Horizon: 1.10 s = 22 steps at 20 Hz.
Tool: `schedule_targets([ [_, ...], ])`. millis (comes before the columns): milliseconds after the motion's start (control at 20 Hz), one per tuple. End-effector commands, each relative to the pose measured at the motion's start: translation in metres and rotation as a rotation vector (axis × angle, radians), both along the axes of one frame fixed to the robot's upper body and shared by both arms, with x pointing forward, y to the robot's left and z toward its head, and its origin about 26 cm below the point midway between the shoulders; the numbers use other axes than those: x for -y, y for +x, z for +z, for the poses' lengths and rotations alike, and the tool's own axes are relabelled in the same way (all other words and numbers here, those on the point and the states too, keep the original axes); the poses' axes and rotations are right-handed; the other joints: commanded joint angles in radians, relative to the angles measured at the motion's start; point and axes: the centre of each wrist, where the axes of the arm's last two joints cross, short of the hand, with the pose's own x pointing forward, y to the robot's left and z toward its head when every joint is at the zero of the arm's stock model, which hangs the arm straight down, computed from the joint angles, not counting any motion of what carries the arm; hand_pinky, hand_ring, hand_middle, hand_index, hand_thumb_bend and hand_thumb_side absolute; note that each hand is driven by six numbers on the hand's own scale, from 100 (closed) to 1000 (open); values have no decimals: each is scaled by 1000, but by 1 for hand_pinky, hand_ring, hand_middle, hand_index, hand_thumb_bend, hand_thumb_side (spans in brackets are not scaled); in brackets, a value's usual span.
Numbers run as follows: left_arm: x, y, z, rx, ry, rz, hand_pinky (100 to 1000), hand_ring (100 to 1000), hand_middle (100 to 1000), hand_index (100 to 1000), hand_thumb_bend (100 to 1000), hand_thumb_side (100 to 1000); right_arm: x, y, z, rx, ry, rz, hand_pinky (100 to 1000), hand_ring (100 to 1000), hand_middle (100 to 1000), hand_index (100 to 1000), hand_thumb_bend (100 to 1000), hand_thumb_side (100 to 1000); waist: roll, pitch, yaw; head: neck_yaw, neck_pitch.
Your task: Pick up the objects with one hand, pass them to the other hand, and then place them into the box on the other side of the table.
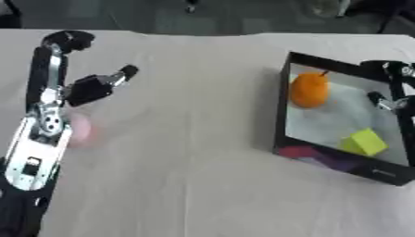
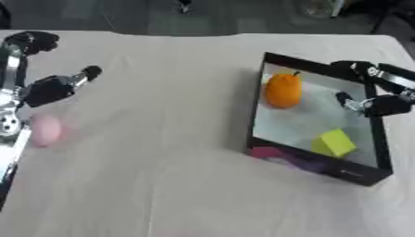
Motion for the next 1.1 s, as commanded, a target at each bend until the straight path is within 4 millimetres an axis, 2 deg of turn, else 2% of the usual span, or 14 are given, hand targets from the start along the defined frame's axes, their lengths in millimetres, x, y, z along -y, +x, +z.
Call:
schedule_targets([
  [50,-6,0,17,56,-4,19,842,710,593,706,806,371,2,0,22,53,-38,39,1000,1000,979,1000,100,799,6,-31,1,-1,0],
  [150,-7,0,17,58,-9,25,841,709,592,705,806,372,0,0,24,79,-41,74,1000,1000,981,1000,100,874,5,-31,2,-1,1],
  [250,-8,0,17,58,-10,28,841,709,591,705,806,373,2,0,24,87,-30,83,1000,1000,982,1000,100,834,5,-30,3,1,1],
  [350,-8,0,17,59,-12,29,841,708,591,705,807,373,2,1,24,92,-5,78,1000,1000,981,1000,100,755,5,-30,3,1,-1],
  [400,-8,0,17,60,-13,29,841,708,591,704,807,374,2,1,25,93,14,73,1000,1000,980,1000,100,661,5,-30,3,2,-1],
  [450,-8,0,17,61,-13,29,841,708,591,704,807,374,2,2,27,92,35,66,1000,1000,980,1000,100,661,5,-31,2,3,-1],
  [500,-8,0,17,61,-13,29,841,708,591,704,806,375,2,2,27,91,72,48,1000,1000,966,1000,100,499,6,-31,2,4,-3],
  [550,-8,0,17,60,-13,29,841,708,591,704,805,375,2,2,29,87,116,24,1000,1000,958,1000,100,454,6,-31,2,3,-3],
  [600,-9,0,17,60,-13,30,841,708,591,704,803,376,2,3,30,82,166,-3,1000,1000,941,1000,100,479,6,-31,2,4,-3],
  [650,-9,0,17,59,-14,32,841,708,591,703,802,377,1,3,32,77,217,-26,1000,1000,946,1000,100,552,7,-32,1,6,-3],
  [850,-13,1,23,67,-11,43,838,708,593,705,795,379,-8,5,46,81,338,-46,1000,1000,971,1000,100,623,10,-34,1,21,3],
  [1000,-24,4,37,80,4,74,826,704,596,710,776,395,-13,6,55,79,370,-35,1000,1000,978,1000,100,652,15,-38,3,40,13],
  [1100,-35,9,50,77,33,100,823,707,602,717,767,402,-13,6,58,76,384,-39,1000,1000,913,1000,100,607,19,-41,5,50,20],
])
